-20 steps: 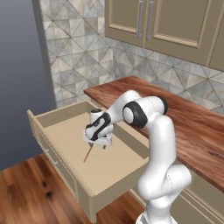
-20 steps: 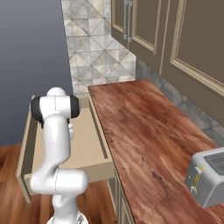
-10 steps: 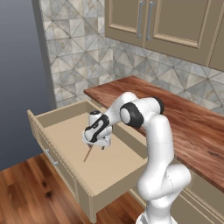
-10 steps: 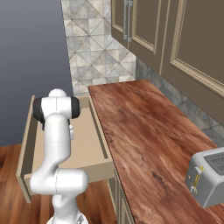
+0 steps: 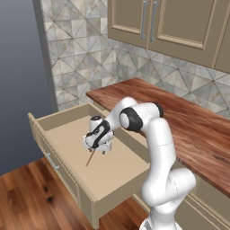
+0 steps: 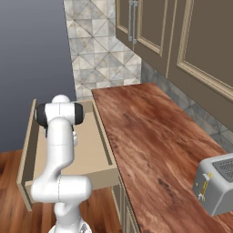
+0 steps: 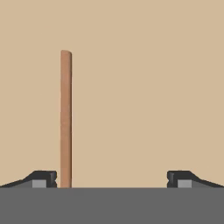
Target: Take a straw from the drawer in front and place it inside the glass cup on the dining counter.
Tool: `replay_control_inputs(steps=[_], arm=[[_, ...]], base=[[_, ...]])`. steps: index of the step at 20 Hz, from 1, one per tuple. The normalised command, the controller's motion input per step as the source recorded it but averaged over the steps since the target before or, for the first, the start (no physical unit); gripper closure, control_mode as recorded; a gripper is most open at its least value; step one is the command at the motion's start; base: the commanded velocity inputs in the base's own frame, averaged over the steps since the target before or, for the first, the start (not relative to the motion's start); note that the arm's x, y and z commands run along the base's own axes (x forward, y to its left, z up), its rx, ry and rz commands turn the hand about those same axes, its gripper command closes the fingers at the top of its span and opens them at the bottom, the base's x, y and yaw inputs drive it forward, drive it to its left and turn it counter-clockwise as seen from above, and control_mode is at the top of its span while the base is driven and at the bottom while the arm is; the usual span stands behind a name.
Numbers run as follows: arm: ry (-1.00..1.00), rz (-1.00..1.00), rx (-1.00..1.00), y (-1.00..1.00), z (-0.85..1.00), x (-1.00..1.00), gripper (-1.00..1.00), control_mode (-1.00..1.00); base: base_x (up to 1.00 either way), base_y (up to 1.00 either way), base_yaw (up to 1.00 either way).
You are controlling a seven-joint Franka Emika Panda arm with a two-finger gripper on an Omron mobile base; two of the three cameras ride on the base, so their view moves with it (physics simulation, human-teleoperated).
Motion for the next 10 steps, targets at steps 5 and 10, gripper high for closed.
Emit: replay_control_inputs(steps=[5,10], arm=[[-0.03,0.0,0.0,0.08,-0.13,0.17,-1.0,-1.0],[-0.01,0.0,0.0,0.1,-0.29,0.15,-1.0,-1.0]], base=[[0.0,0.0,0.0],[0.0,0.0,0.0]])
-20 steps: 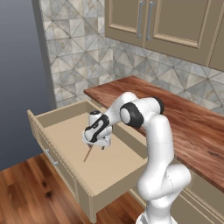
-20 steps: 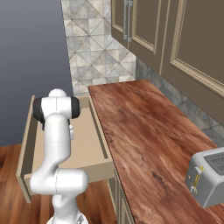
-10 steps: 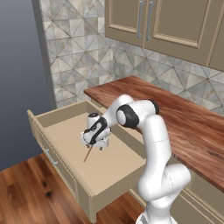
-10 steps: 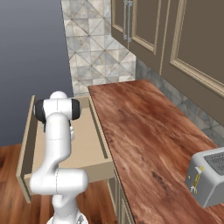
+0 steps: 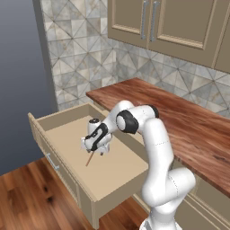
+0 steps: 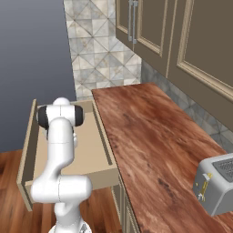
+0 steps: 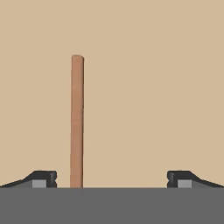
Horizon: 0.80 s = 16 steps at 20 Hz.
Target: Take a straw from the drawer in front and place it inside the glass cup on the dining counter.
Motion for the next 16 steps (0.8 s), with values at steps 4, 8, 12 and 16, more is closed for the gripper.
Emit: replay_control_inputs(steps=[4,8,12,16], arm=[[0.0,0.0,0.0,0.04,-0.13,0.12,-1.0,-1.0],[-0.01,0.0,0.0,0.0,-0.09,0.1,-1.0,-1.0],[0.0,0.0,0.0,0.0,-0.16,0.08,-1.0,-1.0],[0.0,0.0,0.0,0.0,-0.19,0.14,-1.0,-1.0]], base=[[0.0,0.0,0.0],[0.0,0.0,0.0],[0.0,0.0,0.0],[0.0,0.0,0.0]])
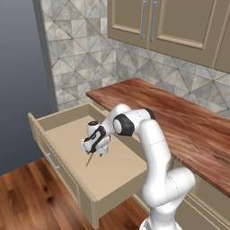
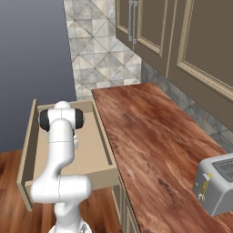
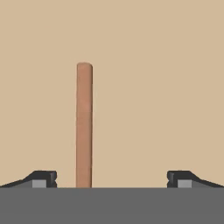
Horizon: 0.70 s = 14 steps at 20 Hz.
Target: Take a straw from the drawer in front and place it inside the glass cup on the dining counter.
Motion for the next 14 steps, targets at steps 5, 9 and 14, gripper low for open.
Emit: replay_control_inputs(steps=[5,9,14], arm=[[-0.01,-0.01,0.0,0.0,-0.07,0.08,-1.0,-1.0],[-0.02,-0.01,0.0,0.0,-0.06,0.06,-1.0,-1.0],[-0.01,0.0,0.0,0.0,-0.12,0.01,1.0,-1.0]], base=[[0.0,0.0,0.0],[0.0,0.0,0.0],[0.0,0.0,0.0]])
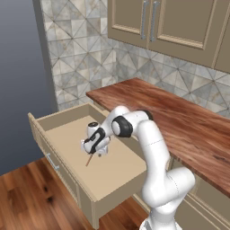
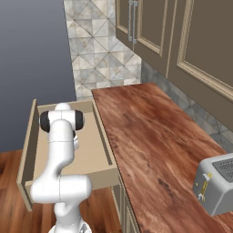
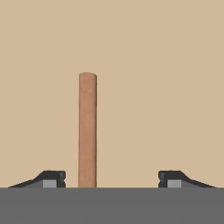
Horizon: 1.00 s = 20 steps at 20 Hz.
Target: Take a straw from the drawer in front and place it inside the glass cup on the dining counter.
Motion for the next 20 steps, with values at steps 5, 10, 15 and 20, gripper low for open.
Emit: replay_control_inputs(steps=[5,10,15,20], arm=[[0.0,0.0,0.0,0.0,-0.13,0.0,1.0,-1.0],[0.0,0.0,0.0,0.0,-0.2,0.0,1.0,-1.0],[0.0,0.0,0.0,0.0,-0.11,0.0,1.0,-1.0],[0.0,0.0,0.0,0.0,0.0,0.0,1.0,-1.0]], base=[[0.0,0.0,0.0],[0.0,0.0,0.0],[0.0,0.0,0.0],[0.0,0.0,0.0]])
